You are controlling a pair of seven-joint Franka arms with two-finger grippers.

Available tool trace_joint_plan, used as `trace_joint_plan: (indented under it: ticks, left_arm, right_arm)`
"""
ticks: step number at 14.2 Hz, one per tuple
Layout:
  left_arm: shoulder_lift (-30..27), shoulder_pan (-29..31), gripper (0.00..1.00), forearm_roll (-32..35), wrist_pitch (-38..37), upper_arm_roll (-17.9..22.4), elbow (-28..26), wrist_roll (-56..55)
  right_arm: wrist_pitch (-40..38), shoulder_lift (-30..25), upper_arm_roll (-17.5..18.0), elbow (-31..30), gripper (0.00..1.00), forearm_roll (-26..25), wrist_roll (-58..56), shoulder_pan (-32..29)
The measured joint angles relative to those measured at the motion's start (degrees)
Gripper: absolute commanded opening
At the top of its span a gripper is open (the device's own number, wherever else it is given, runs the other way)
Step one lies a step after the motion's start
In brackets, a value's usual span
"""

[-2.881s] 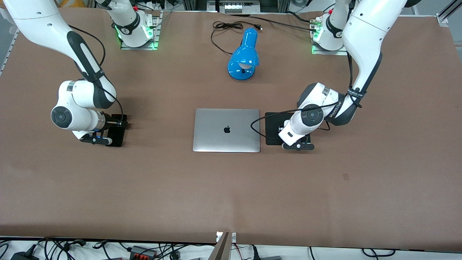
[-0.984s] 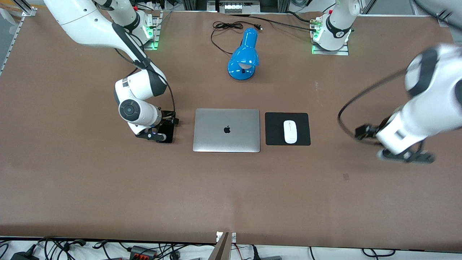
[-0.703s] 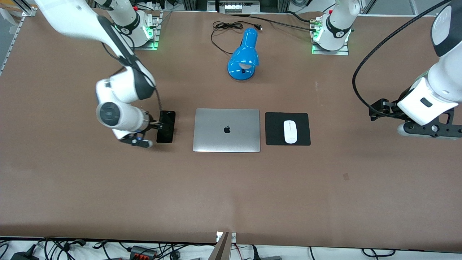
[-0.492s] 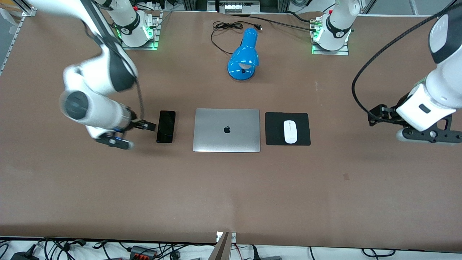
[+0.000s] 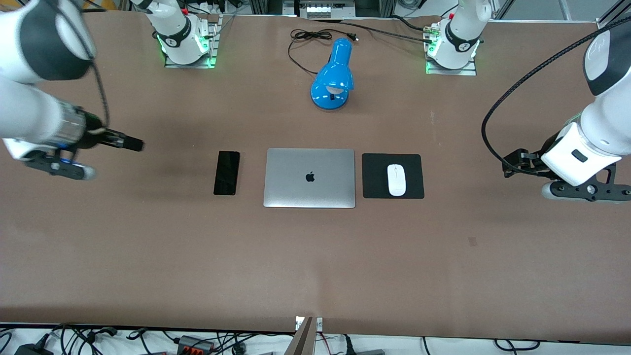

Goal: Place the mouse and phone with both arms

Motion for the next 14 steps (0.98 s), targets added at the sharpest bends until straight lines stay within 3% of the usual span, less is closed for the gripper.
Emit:
trace_joint_plan:
  ticks: [3,6,9,10,14]
  left_arm:
    - [0.0,0.6,1.00,0.0,0.0,0.1,0.1,0.0]
    - [-1.4,0.8,1.00,-3.4,0.1,1.9,-1.5,-0.1]
    - [-9.6,-5.7,1.00,-13.1,7.8,15.1,-13.7,0.1]
    - [-12.4,-6.2,1.00,-14.7,9.5,17.5,-17.5,0.9]
    - [-19.0,-5.9,1.00,-14.7,11.0,17.7,-23.4,8.5]
  right_arm:
    - [-1.1,-0.2,-0.2,-0.4,1.00,0.0,-2.2,-2.1]
    - [2.6,-3.3,-0.2,-5.8,1.00,0.1,-2.1,-3.1]
    - [3.3,-8.5,-0.1,-10.1,1.00,0.3,0.8,-3.8]
    - [2.9,-10.4,-0.1,-10.6,1.00,0.3,2.6,-3.8]
    - [4.8,-15.2,-0.1,-11.0,1.00,0.3,6.5,-3.9]
